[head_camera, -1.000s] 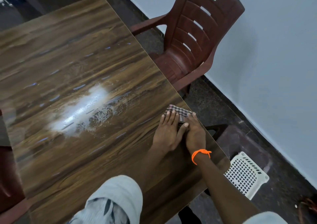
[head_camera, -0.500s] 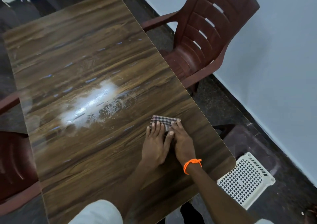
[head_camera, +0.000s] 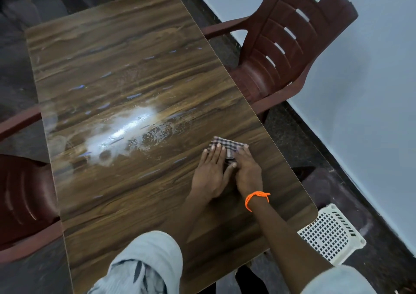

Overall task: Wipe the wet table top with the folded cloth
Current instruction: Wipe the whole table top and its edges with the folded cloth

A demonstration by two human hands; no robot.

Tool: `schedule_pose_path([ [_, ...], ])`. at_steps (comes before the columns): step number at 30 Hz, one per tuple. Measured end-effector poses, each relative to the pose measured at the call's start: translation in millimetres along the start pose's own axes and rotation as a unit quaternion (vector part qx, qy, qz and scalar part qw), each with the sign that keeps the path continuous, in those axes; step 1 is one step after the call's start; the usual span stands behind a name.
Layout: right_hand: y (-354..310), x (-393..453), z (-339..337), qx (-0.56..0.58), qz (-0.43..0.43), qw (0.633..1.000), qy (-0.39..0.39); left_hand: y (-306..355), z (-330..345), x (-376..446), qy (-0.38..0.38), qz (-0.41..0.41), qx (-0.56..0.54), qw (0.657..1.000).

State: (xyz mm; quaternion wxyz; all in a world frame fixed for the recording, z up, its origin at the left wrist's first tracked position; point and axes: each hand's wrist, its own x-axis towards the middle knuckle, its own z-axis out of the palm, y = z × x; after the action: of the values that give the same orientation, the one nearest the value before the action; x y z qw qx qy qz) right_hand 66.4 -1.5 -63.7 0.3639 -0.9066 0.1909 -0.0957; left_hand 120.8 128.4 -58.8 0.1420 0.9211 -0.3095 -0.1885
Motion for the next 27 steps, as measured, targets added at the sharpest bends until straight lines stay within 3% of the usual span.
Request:
schedule_pose_path([
  [6, -28, -22, 22, 0.017, -0.044, 0.997, -0.058, -32, -5, -41, 0.013, -0.031, 0.001, 0.999],
  [12, -15, -73, 7, -0.008, -0.073, 0.995, -0.074, -12, 16, -93, 0.002, -0.038, -0.025, 0.999],
  [21, -15, -24, 1, -0.002, -0.006, 1.0, -0.013, -7, 1, -30, -0.004, -0.024, -0.007, 1.0],
  [27, -50, 0, 40, 0.021, -0.058, 0.995, -0.084, -55, -16, -41, 0.015, -0.068, 0.004, 0.998],
])
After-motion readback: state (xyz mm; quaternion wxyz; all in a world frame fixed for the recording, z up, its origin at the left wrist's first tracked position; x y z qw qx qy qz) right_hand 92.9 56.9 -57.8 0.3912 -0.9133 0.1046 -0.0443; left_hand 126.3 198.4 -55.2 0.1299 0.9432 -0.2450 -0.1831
